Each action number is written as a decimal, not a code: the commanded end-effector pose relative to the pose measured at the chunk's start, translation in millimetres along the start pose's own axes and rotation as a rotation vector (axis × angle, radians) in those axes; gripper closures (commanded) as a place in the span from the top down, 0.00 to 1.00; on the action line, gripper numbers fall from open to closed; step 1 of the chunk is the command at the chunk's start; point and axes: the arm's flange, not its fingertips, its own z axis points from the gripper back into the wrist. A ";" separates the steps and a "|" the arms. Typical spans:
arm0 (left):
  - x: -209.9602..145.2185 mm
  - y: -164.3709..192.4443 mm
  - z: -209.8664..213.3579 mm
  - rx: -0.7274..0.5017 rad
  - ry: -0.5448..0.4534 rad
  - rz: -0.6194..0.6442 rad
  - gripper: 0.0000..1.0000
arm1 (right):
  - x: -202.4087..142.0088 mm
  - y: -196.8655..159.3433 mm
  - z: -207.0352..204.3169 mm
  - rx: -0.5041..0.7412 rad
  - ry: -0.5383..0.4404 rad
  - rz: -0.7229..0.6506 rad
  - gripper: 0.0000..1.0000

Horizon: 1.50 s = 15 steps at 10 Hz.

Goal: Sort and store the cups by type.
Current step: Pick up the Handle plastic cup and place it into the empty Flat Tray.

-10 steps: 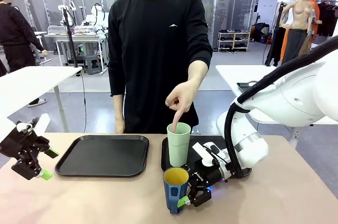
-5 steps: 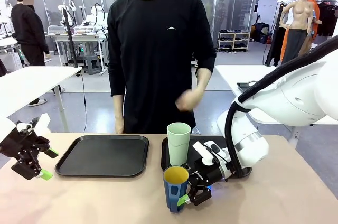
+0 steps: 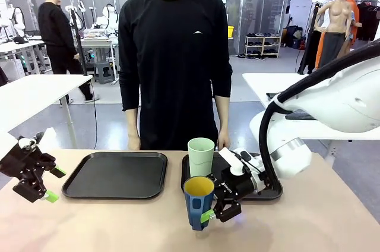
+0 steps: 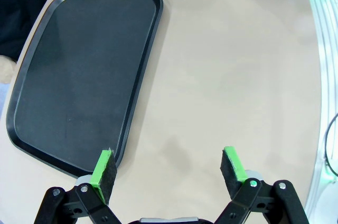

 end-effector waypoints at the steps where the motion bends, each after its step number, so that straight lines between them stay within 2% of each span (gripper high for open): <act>1: 0.0 0.0 -0.2 0.013 0.015 -0.001 1.00 | 23.5 12.2 -1.7 -0.018 0.002 -0.032 0.26; 4: 0.0 0.0 -0.2 0.013 0.015 -0.001 1.00 | 32.5 14.6 -2.7 -0.056 0.009 -0.023 0.26; 5: 0.0 0.0 -0.2 0.013 0.015 -0.001 1.00 | 26.5 13.1 3.1 -0.017 0.011 -0.007 0.26; 11: 0.0 0.0 -0.2 0.013 0.015 -0.001 1.00 | 26.5 13.1 3.1 -0.017 0.011 -0.007 0.26; 12: 0.0 0.0 -0.2 0.013 0.015 -0.001 1.00 | 26.2 14.5 2.9 -0.024 0.009 -0.011 0.77; 15: 0.0 0.0 -0.2 0.013 0.015 -0.001 1.00 | 34.2 -3.9 -54.6 -0.083 -0.021 -0.019 0.77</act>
